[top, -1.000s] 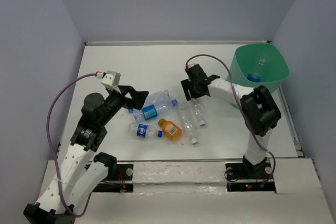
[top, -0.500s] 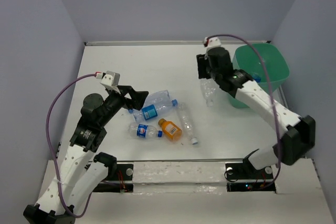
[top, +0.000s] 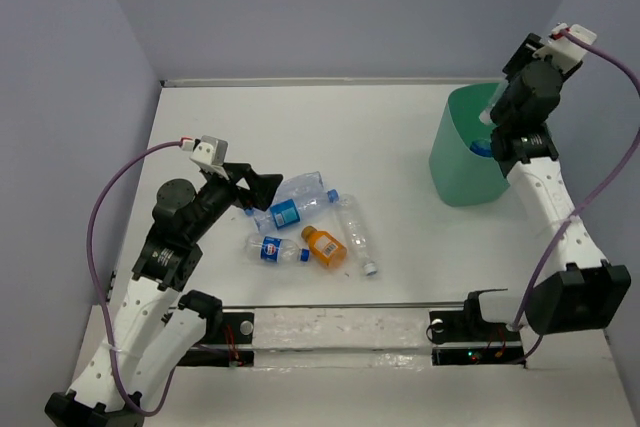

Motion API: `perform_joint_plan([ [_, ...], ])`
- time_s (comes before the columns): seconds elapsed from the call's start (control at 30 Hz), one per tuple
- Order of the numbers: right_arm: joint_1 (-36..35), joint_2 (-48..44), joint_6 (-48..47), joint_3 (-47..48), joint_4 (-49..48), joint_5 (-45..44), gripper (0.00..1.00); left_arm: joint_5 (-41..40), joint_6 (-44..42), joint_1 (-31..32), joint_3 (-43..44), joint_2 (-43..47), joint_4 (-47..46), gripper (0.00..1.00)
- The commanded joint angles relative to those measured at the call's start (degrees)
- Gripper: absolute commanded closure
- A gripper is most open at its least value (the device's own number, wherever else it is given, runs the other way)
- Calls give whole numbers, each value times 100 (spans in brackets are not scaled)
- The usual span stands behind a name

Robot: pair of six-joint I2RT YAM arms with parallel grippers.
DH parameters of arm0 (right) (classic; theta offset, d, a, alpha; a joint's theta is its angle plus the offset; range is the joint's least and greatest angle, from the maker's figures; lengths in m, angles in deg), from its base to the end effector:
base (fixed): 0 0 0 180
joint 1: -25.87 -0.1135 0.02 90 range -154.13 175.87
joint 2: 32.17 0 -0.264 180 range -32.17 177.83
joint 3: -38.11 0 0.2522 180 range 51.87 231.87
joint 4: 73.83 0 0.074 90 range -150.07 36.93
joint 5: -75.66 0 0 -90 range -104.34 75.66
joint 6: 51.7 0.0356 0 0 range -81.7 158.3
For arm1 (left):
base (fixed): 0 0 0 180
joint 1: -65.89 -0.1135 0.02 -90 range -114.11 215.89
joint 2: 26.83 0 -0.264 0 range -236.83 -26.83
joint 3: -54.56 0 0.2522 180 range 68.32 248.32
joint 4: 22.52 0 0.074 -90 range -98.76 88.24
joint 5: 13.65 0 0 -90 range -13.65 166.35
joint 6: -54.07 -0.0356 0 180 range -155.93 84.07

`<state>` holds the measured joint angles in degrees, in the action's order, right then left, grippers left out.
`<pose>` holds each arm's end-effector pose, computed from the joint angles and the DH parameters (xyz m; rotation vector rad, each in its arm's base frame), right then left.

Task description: Put the plastic bottles in the bin

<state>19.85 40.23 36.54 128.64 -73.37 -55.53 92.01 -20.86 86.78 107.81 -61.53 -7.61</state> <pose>0.2768 0.0056 0.4742 0.5347 1.2405 -0.3900 0.1368 -0.0625 0.3509 0.3026 1.5216 -0.7057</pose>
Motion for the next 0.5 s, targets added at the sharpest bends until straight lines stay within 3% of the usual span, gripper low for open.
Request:
perform_joint_plan([
  [0.0,338,301,35,-496,-559,30,59,174,-22,-14,270,68,-185,1],
  [0.07,338,292,148,-593,-420,23,54,174,-22,-14,262,60,-185,1],
  [0.1,338,101,393,-759,-376,206,37,174,-22,-6,262,60,-185,1],
  [0.17,338,-190,632,-822,-166,548,15,183,-30,-14,262,42,-185,1],
  [0.3,94,-542,984,-550,617,1130,12,209,-22,-14,270,-19,-185,1],
  [0.47,-1883,-420,958,-953,1188,1157,22,43,-30,-23,270,-81,-133,1],
])
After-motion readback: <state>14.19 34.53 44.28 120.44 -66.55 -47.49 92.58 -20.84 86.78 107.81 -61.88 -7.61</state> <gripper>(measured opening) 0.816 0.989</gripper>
